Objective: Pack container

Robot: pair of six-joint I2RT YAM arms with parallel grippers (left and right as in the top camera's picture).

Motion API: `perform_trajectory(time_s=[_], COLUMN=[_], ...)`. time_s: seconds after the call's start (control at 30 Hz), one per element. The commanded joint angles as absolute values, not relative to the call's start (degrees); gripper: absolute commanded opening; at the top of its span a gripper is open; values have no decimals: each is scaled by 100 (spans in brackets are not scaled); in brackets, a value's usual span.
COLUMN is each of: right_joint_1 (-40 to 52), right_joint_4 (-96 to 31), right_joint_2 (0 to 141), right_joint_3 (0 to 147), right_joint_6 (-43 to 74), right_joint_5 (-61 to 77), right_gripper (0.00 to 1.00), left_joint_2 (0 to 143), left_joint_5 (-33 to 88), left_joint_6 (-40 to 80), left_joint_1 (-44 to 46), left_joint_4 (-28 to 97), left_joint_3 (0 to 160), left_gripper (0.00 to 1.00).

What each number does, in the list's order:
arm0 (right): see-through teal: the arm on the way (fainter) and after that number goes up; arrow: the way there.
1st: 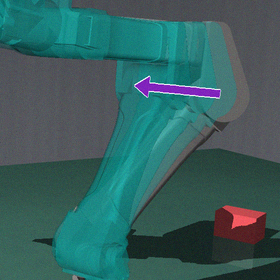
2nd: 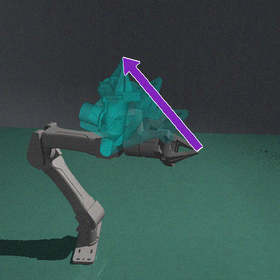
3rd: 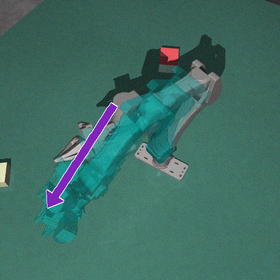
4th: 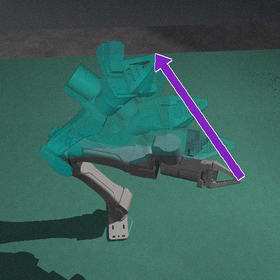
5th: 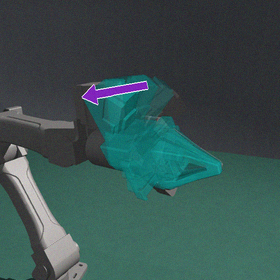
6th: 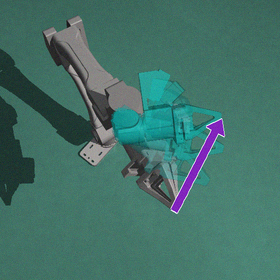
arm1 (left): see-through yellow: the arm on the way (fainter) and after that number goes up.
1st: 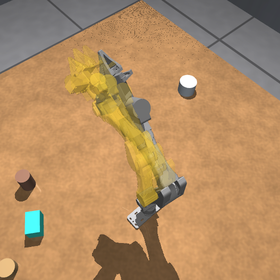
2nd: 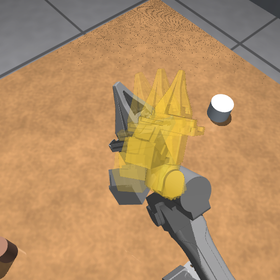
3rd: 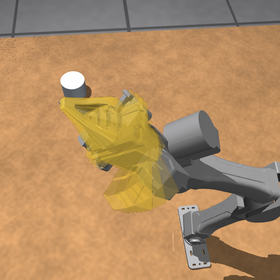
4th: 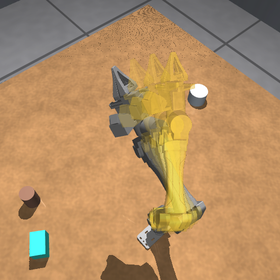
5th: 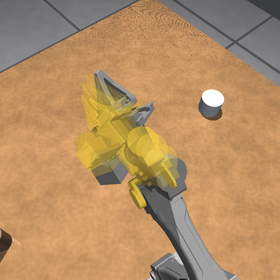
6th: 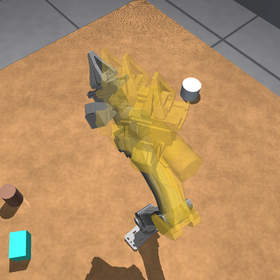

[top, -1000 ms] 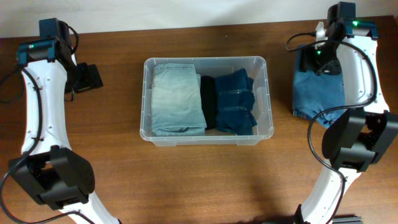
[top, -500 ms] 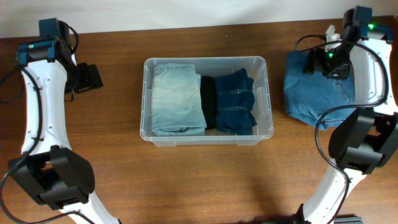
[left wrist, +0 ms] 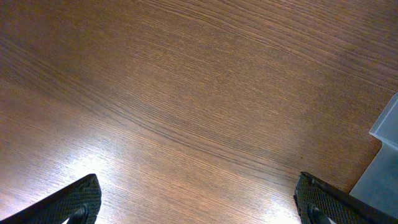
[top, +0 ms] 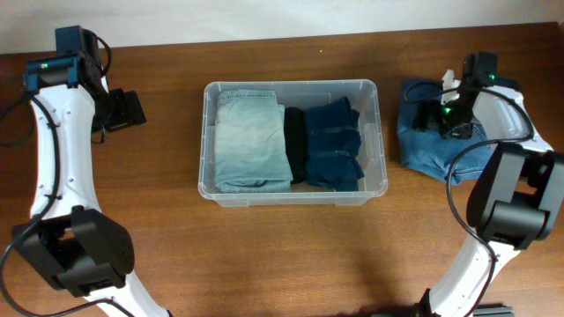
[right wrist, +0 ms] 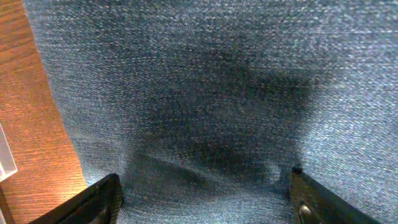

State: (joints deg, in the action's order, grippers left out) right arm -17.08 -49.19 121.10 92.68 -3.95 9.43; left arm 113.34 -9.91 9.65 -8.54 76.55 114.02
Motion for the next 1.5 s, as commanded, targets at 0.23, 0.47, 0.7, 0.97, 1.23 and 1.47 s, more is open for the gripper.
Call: perform_trajectory(time_s=[0.23, 0.47, 0.7, 0.97, 1.23, 1.47], right_joint_1=[-1964, -2829, -3913, -4241, -4263, -4270], right_joint_4=[-7002, -7397, -7242, -7199, -6836, -6361], right_joint_2=[12143, 12154, 12411, 12925, 13356, 13447], right_joint_3=[11465, 12097, 11740, 11209, 10634, 10156], right_joint_6=[-405, -403, -611, -1684, -2182, -2305], right_joint_5=[1288, 1291, 2003, 3033, 3413, 3865], right_gripper=[80, 84, 87, 94, 93, 87], left_joint_2=[11194, 11194, 11194, 11194, 11194, 11194], left_joint_5=[-1035, -1035, -1035, -1035, -1035, -1035], left_joint_6=[952, 952, 952, 952, 952, 952], left_joint_1=[-838, -838, -838, -838, -838, -838], left_joint_4=[7660, 7660, 7660, 7658, 7660, 7660], left_joint_3=[11478, 11478, 11478, 11478, 11478, 11478], left_gripper=[99, 99, 99, 99, 99, 99])
